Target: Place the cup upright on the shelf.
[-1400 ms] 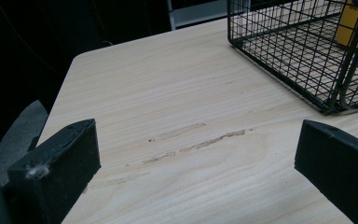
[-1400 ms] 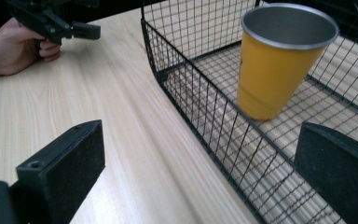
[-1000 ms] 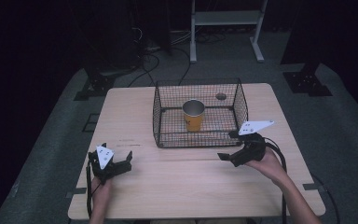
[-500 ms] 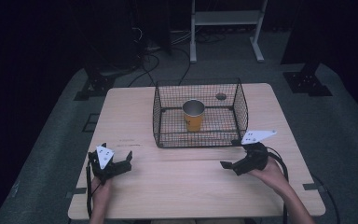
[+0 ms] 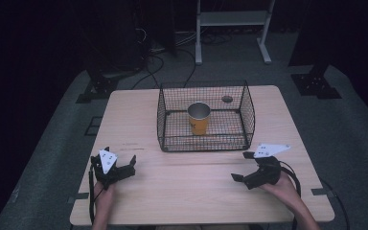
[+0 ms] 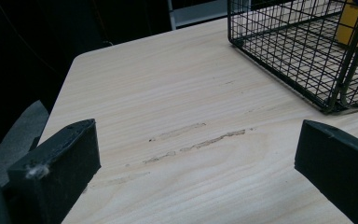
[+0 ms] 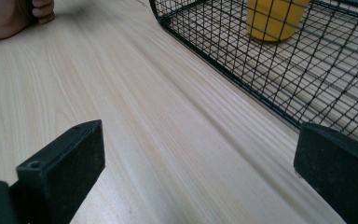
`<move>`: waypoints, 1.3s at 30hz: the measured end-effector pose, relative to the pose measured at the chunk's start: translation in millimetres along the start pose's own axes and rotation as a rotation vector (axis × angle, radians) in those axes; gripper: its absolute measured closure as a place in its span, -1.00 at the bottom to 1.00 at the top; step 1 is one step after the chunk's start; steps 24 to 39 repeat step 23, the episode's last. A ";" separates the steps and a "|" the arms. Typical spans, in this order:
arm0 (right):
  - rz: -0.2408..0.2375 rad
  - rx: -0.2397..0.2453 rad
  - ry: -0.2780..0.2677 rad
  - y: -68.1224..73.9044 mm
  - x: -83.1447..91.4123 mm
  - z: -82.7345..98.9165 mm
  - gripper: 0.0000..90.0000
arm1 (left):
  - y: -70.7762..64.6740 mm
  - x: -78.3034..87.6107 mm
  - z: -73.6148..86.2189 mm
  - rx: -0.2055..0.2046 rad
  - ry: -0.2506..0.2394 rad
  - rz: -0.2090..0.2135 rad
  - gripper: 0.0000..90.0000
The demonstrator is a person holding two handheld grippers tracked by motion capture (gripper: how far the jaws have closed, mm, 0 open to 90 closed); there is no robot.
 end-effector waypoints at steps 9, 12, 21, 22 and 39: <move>0.030 -0.048 -0.008 -5.0 6.3 21.8 -0.97 | -0.5 -0.3 -0.1 -0.002 -0.001 -0.001 -1.00; 0.047 -0.057 -0.009 -6.4 9.0 28.6 -0.97 | -0.6 -0.2 -0.1 -0.002 0.000 -0.001 -1.00; 0.054 -0.086 -0.009 -0.8 16.3 44.3 -0.97 | -0.9 -0.4 -0.1 -0.004 0.001 -0.002 -1.00; 0.050 -0.088 -0.013 0.2 17.2 44.3 -0.97 | -0.8 -0.5 -0.1 -0.006 0.001 -0.003 -1.00; 0.048 -0.086 -0.021 1.8 18.7 43.4 -0.97 | -0.8 -0.7 -0.1 -0.007 0.002 -0.004 -1.00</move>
Point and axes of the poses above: each handheld gripper's, and its own axes: x roughly backward along the jaws, z roughly out of its underside, y roughly to its left, the point moved 4 cm from there along -x, roughly forward along the jaws, and after that the axes turned 15 degrees about z, right-handed, at the moved point
